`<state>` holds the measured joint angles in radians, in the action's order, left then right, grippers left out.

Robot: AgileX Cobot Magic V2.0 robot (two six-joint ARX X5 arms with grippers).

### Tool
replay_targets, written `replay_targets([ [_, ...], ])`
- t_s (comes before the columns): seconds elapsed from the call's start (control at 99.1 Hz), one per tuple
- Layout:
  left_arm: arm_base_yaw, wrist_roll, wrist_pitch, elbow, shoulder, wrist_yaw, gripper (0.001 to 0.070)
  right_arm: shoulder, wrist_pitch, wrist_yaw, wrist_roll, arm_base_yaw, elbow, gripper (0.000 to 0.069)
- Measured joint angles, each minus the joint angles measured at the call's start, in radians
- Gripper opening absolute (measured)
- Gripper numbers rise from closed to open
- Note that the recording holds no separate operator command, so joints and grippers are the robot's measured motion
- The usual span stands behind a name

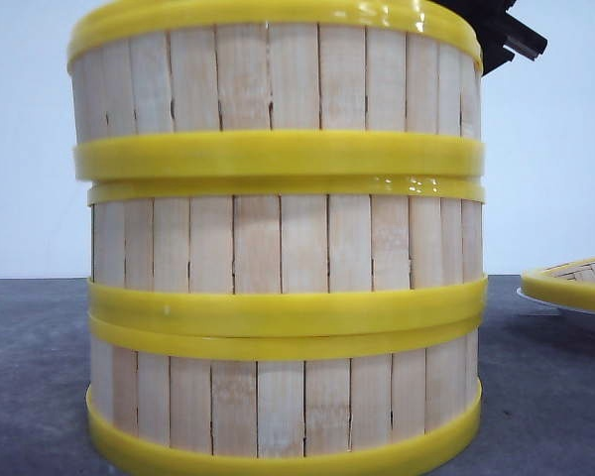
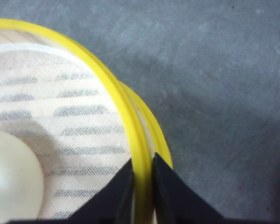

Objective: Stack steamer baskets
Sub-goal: 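Lift the held basket and set it on top of the two-basket stack, then release the basket and move the right gripper over the bamboo lid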

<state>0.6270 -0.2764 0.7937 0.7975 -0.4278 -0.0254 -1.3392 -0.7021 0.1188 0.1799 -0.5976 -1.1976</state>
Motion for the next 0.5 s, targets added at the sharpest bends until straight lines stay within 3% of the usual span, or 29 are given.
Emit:
replay_targets([
  [0.504,0.000,0.004,0.000,0.000,0.000,0.000,0.0347,-0.008,-0.002,-0.045,0.000,0.000,0.000,0.0035],
])
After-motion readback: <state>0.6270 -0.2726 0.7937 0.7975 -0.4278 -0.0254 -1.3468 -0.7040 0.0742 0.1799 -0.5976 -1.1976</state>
